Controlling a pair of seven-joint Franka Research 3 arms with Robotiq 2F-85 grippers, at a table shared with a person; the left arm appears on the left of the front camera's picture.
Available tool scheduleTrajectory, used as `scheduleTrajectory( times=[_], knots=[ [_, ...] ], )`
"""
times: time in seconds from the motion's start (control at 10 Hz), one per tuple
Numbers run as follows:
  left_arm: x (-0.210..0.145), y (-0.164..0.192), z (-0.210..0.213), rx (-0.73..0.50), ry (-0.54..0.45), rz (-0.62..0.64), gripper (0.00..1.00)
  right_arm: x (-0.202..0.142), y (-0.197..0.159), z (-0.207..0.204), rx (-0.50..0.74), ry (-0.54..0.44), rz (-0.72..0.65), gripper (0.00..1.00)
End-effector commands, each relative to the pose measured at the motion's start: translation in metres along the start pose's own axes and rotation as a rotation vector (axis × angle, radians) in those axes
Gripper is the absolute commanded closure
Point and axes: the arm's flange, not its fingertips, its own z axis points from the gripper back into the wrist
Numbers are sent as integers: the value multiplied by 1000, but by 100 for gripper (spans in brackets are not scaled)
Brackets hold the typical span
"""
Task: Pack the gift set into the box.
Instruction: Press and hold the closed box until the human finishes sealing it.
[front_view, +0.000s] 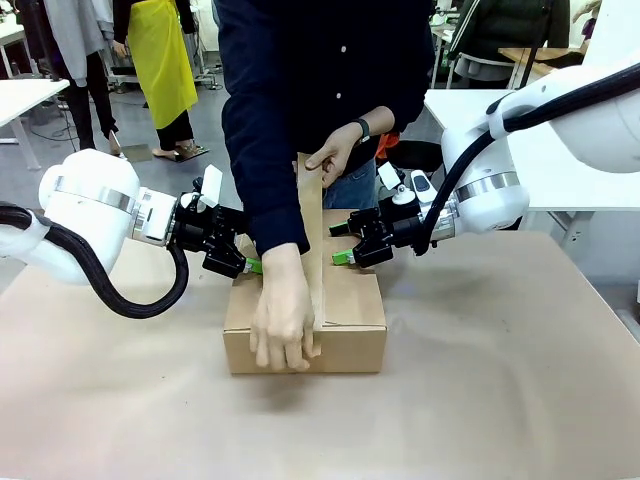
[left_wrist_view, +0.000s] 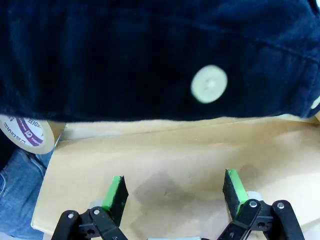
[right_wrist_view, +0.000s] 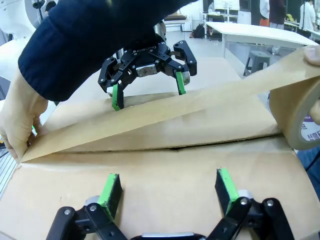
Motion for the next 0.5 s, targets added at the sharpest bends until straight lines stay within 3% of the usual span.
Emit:
scheduleTrajectory(
  times=[0.0,0.4],
  knots=[
    [-1,-1,-2,2,8,-1,0,-3,1,-1,-3,3,-2,0],
    [-1,-1,-2,2,8,-1,0,-3,1,-1,-3,3,-2,0]
  ],
)
